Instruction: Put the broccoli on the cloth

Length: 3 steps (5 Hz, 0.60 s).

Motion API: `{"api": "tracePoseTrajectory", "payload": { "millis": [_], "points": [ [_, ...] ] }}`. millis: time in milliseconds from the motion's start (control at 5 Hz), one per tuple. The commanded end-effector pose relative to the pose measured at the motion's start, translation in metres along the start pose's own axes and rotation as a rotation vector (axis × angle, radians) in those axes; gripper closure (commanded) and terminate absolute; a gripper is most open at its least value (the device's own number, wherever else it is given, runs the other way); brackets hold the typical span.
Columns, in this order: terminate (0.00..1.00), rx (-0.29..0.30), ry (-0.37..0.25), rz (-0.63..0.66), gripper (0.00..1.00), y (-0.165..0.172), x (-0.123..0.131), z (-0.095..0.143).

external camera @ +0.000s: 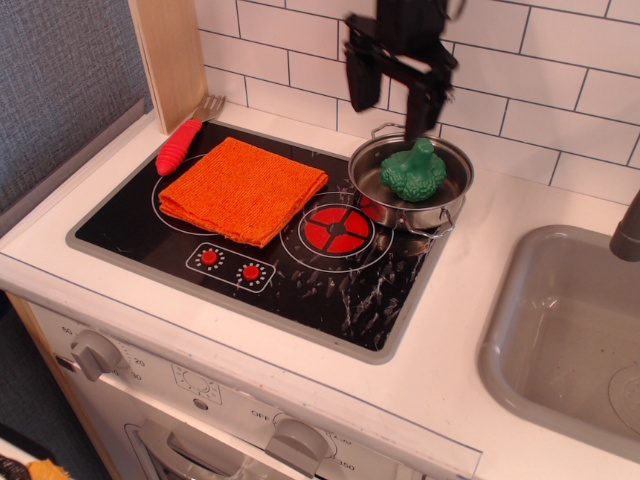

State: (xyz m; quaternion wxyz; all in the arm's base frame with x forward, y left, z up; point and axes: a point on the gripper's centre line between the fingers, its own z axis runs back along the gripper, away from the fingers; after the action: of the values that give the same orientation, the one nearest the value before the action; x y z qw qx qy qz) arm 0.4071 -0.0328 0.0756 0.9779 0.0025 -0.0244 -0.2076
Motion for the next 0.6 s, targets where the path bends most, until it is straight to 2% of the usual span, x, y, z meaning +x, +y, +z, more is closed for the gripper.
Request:
{"api": "tracePoseTrajectory", "payload": {
  "millis": [0, 400],
  "points": [
    [0.00, 0.037, -0.005, -0.073, 0.00, -0.014, 0.015, -0.010],
    [0.00, 0.051, 0.041, -0.088, 0.00, -0.018, 0.013, -0.030]
  ]
}}
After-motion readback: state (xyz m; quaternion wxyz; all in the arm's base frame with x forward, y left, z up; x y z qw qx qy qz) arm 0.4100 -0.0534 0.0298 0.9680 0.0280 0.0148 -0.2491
